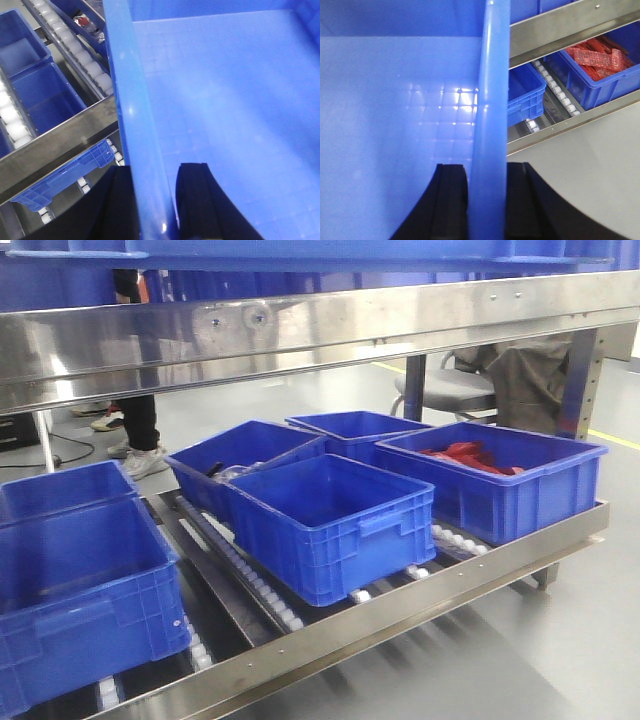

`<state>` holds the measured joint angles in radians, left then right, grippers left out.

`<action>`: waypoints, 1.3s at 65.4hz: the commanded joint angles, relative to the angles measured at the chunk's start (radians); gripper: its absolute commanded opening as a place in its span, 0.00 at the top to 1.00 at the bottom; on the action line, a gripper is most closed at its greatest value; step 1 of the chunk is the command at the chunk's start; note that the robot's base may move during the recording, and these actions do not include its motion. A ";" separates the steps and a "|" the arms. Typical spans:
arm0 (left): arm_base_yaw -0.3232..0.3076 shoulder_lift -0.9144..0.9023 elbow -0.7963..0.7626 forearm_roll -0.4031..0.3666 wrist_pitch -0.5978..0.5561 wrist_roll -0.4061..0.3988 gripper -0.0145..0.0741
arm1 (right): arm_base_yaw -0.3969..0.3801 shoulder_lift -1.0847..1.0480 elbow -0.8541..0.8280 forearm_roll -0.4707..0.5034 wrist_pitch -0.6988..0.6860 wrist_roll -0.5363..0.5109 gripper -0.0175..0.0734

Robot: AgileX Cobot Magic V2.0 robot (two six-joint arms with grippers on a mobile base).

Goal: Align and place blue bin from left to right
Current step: 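Drive up to the second roller shelf holding the bin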

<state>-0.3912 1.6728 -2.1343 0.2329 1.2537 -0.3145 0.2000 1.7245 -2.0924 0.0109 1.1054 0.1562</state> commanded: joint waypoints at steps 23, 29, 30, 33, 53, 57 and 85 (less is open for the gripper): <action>-0.003 -0.022 -0.015 0.008 -0.050 0.022 0.85 | -0.007 -0.019 -0.012 -0.042 -0.172 -0.019 0.88; -0.003 -0.022 -0.015 0.008 -0.050 0.022 0.85 | -0.007 -0.019 -0.012 -0.042 -0.172 -0.019 0.88; -0.003 -0.022 -0.015 0.008 -0.050 0.022 0.85 | -0.007 -0.019 -0.012 -0.042 -0.172 -0.019 0.88; -0.003 -0.022 -0.015 0.008 -0.050 0.022 0.85 | -0.007 -0.019 -0.012 -0.042 -0.172 -0.019 0.88; -0.003 -0.022 -0.015 0.008 -0.050 0.022 0.85 | -0.007 -0.019 -0.012 -0.042 -0.172 -0.019 0.88; -0.003 -0.022 -0.015 0.008 -0.050 0.022 0.85 | -0.007 -0.019 -0.012 -0.042 -0.172 -0.019 0.88; -0.003 -0.022 -0.015 0.008 -0.050 0.022 0.85 | -0.007 -0.019 -0.012 -0.042 -0.172 -0.019 0.88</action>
<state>-0.3912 1.6728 -2.1343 0.2315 1.2577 -0.3169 0.2000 1.7245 -2.0906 0.0108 1.0956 0.1583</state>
